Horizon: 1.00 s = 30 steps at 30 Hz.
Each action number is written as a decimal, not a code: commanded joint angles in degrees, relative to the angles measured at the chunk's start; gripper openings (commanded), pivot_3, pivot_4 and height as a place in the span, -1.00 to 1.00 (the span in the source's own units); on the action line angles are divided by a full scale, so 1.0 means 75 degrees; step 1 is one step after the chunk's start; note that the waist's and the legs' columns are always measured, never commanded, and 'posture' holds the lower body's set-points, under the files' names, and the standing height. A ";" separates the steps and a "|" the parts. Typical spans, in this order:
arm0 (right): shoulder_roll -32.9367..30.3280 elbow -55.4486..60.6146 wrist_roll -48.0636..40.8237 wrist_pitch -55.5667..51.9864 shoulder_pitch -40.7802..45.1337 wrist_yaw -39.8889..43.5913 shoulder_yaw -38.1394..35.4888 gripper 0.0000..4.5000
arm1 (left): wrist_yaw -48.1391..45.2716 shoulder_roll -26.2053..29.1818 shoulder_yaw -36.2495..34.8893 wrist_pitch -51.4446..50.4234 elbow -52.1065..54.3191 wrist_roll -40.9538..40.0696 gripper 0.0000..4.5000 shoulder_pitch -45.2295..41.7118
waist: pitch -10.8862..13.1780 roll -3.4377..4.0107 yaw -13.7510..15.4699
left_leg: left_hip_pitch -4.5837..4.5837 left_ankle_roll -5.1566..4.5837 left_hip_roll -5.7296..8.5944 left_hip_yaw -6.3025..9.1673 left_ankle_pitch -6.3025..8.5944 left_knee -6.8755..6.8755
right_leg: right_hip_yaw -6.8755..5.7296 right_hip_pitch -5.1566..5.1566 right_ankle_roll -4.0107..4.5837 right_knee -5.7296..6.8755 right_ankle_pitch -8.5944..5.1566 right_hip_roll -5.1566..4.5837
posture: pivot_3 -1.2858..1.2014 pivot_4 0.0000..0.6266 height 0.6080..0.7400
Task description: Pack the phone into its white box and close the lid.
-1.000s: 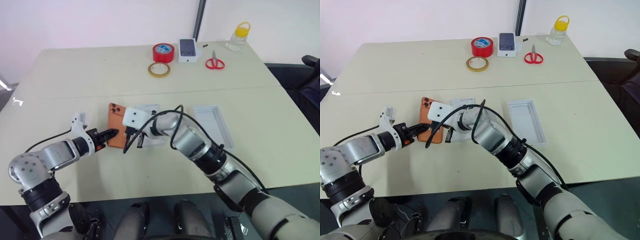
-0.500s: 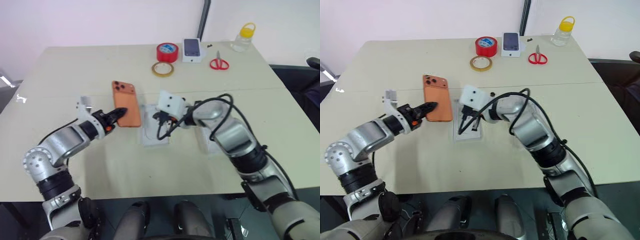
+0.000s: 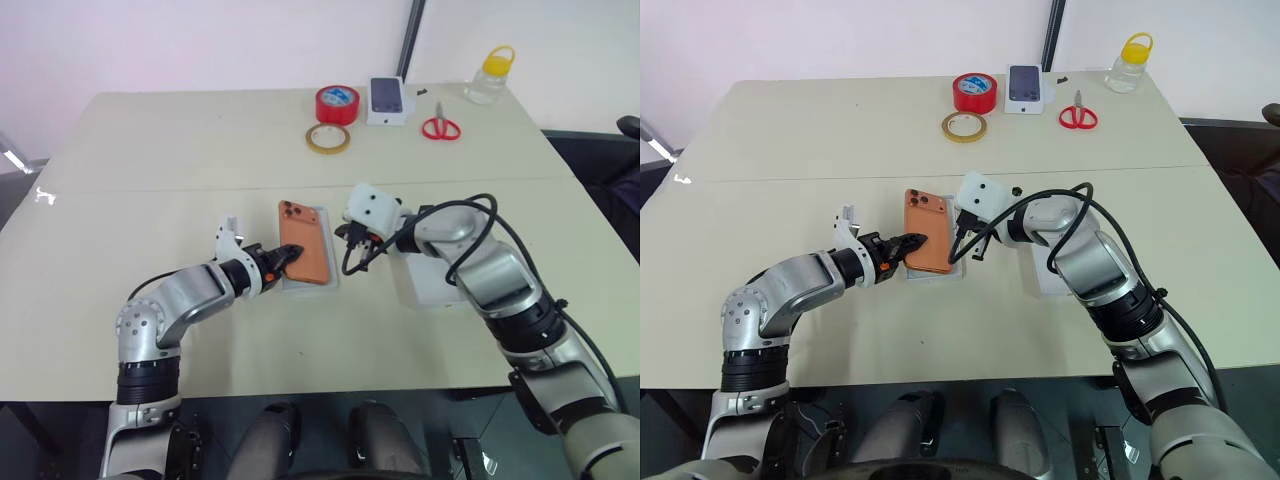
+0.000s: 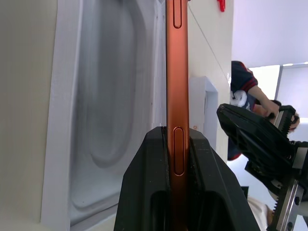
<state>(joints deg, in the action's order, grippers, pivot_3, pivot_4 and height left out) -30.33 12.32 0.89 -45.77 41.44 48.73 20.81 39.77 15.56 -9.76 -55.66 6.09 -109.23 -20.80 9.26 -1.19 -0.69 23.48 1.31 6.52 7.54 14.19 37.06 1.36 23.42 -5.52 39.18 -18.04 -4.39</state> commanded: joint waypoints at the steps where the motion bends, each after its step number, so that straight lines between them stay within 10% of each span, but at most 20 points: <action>1: -0.0074 0.0263 -0.0066 0.0060 0.0052 -0.0065 -0.0177 -1.00 | -0.0328 0.0065 0.0161 0.0201 0.0072 -0.0075 -0.98 -0.0059 | 0.0000 0.0000 -0.0005 | 0.0000 0.0000 0.0000 0.0000 0.0000 0.0000 | 0.0000 0.0000 0.0000 0.0000 0.0000 0.0000 | 0.03 -0.52 1.00; 11: -0.0098 0.0228 -0.0036 0.0084 0.0066 -0.0056 -0.0107 -1.00 | -0.0581 0.0240 0.0394 0.0478 0.0104 -0.0115 0.98 -0.0177 | 0.0000 0.0000 -0.0007 | 0.0000 0.0000 0.0000 0.0000 0.0000 -0.0001 | 0.0000 0.0000 0.0000 -0.0001 0.0000 0.0000 | 0.03 -0.52 1.00; 30: -0.0096 -0.0046 0.0045 0.0149 0.0127 -0.0178 -0.0084 -1.00 | -0.1604 0.2765 0.0616 -0.0014 0.1082 0.1086 0.88 -0.0428 | 0.0000 0.0001 -0.0021 | -0.0001 0.0000 -0.0002 0.0001 0.0000 -0.0009 | 0.0001 0.0001 0.0001 -0.0004 -0.0001 0.0002 | 0.03 -0.52 1.00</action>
<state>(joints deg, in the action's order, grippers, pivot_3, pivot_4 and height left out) -30.79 11.85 0.99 -45.28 41.40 48.04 20.92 30.59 33.39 -4.30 -54.89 12.46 -105.81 -23.42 9.27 -1.18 -0.85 23.48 1.32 6.50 7.54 14.19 36.99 1.37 23.43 -5.51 39.15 -18.04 -4.38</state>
